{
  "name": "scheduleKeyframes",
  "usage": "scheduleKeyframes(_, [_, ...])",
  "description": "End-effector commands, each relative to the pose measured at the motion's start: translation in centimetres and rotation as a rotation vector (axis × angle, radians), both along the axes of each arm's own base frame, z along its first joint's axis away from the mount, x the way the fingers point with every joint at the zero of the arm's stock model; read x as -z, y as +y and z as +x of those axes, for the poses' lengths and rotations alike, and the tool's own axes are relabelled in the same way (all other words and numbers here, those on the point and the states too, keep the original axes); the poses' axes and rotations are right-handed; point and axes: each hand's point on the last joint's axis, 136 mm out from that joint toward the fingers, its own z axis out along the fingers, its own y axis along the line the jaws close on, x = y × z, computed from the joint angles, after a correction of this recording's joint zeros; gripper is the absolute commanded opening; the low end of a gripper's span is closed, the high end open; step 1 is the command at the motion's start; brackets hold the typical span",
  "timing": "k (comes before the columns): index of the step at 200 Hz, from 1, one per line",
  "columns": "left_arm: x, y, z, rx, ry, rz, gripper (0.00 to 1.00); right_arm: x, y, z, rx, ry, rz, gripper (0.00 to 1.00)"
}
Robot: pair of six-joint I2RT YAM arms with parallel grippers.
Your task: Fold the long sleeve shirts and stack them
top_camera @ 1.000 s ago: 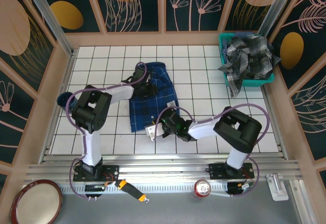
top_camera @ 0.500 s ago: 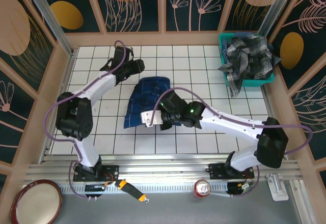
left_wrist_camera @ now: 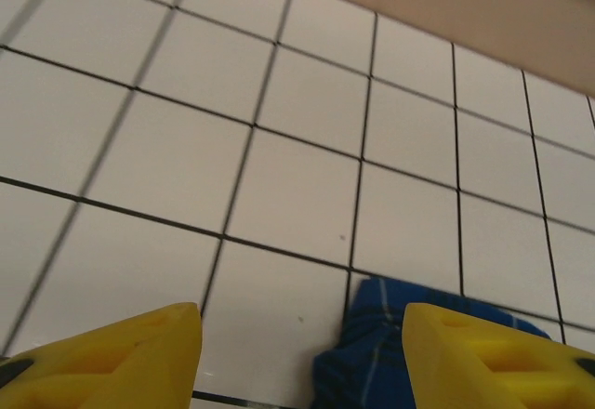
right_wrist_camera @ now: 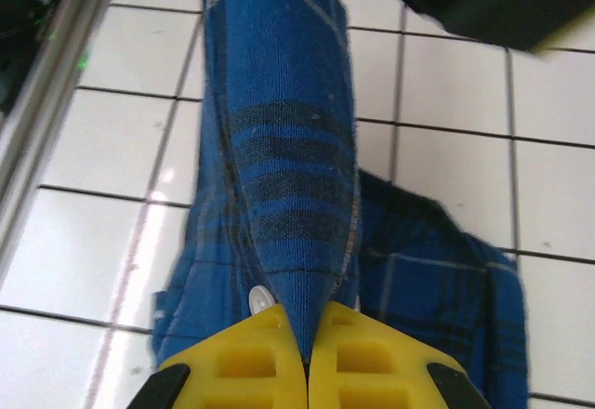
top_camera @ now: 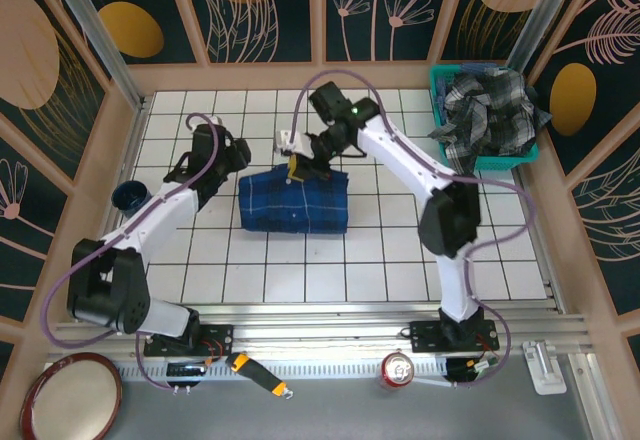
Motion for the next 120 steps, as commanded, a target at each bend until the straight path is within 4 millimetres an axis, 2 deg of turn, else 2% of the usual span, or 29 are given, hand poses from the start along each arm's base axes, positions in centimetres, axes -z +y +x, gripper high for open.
scheduleKeyframes(1, [-0.9, 3.5, -1.3, -0.151, -0.027, 0.086, 0.63, 1.1, -0.3, 1.3, -0.055, 0.139, 0.034, 0.00])
scheduleKeyframes(18, [-1.5, 4.8, -1.8, -0.203, -0.040, 0.126, 0.69, 2.7, -0.3, 4.0, -0.030, 0.149, 0.047, 0.00])
scheduleKeyframes(30, [-1.6, 4.9, -1.9, -0.201, -0.043, 0.136, 0.70, 4.3, 0.2, 5.3, -0.017, 0.137, 0.044, 0.00])
scheduleKeyframes(38, [-1.8, 4.8, -1.8, -0.196, -0.044, 0.129, 0.70, 5.2, 0.5, 5.8, -0.013, 0.133, 0.047, 0.06])
scheduleKeyframes(60, [-1.4, 2.4, -1.1, -0.087, -0.044, 0.058, 0.70, 7.4, 1.0, 7.0, 0.013, 0.100, 0.057, 0.13])
scheduleKeyframes(69, [-1.2, 0.8, -0.8, -0.017, -0.046, 0.007, 0.68, 8.0, 1.3, 7.6, 0.036, 0.088, 0.065, 0.22])
scheduleKeyframes(89, [0.6, -2.6, -0.1, 0.127, -0.009, -0.071, 0.69, 8.6, 1.8, 10.1, 0.127, 0.016, 0.075, 0.31])
scheduleKeyframes(95, [1.4, -2.9, 0.2, 0.137, 0.015, -0.067, 0.69, 8.6, 1.9, 10.8, 0.156, -0.009, 0.074, 0.35])
scheduleKeyframes(102, [3.1, -3.2, 0.4, 0.149, 0.058, -0.055, 0.70, 8.2, 1.9, 11.9, 0.187, -0.054, 0.078, 0.46])
scheduleKeyframes(105, [4.0, -3.2, 0.4, 0.153, 0.083, -0.047, 0.70, 8.1, 1.9, 12.2, 0.200, -0.070, 0.079, 0.47])
scheduleKeyframes(107, [3.7, -3.3, 0.9, 0.154, 0.079, -0.045, 0.69, 7.9, 1.9, 12.5, 0.207, -0.080, 0.081, 0.47])
scheduleKeyframes(120, [5.2, -3.4, 1.7, 0.151, 0.138, -0.025, 0.67, 7.0, 1.7, 13.8, 0.249, -0.147, 0.071, 0.47])
